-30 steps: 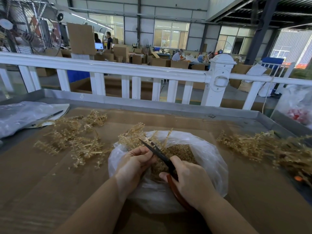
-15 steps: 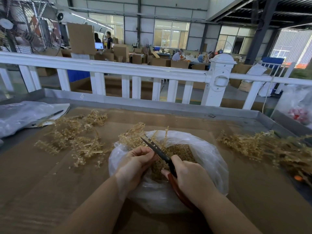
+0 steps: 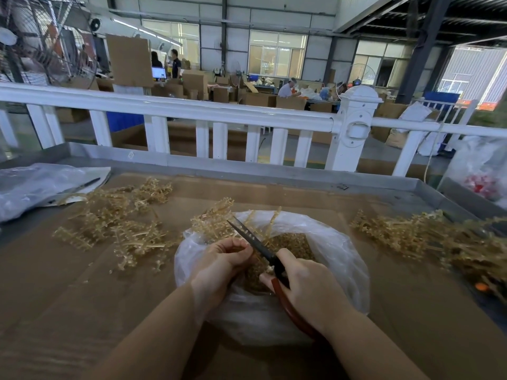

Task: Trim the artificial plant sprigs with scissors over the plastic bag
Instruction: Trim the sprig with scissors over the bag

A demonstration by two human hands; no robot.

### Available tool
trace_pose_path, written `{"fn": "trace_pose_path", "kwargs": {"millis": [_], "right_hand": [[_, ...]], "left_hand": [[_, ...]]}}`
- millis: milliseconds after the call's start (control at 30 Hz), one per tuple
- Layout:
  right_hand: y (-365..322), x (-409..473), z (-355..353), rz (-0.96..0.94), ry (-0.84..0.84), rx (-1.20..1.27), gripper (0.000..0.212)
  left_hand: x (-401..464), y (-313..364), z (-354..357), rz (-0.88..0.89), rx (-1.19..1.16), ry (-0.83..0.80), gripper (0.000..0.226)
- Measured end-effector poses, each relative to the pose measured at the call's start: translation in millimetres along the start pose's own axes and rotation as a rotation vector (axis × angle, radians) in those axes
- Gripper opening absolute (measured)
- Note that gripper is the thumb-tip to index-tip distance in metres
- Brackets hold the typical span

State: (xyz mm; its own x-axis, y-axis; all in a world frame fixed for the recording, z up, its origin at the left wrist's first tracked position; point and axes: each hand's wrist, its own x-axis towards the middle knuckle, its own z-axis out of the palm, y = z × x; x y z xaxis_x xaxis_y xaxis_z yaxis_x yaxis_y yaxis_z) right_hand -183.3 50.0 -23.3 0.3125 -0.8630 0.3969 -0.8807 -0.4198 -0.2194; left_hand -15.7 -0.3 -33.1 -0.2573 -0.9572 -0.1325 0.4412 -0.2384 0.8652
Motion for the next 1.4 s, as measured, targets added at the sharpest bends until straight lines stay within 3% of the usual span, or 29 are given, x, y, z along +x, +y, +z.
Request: {"fn": "trace_pose_path", "kwargs": {"millis": [867,1400], "right_hand": [[6.7,1.7,7.8,0.026,0.013,-0.036,0.022],[9.0,-0.4,7.7,0.017,0.037,-0.071,0.025]], "left_hand": [[-4.3,2.1,5.8,-0.029,-0.018,0.210,0.013],[-7.7,3.7,7.6,-0.015,0.028,0.197,0.012]]}}
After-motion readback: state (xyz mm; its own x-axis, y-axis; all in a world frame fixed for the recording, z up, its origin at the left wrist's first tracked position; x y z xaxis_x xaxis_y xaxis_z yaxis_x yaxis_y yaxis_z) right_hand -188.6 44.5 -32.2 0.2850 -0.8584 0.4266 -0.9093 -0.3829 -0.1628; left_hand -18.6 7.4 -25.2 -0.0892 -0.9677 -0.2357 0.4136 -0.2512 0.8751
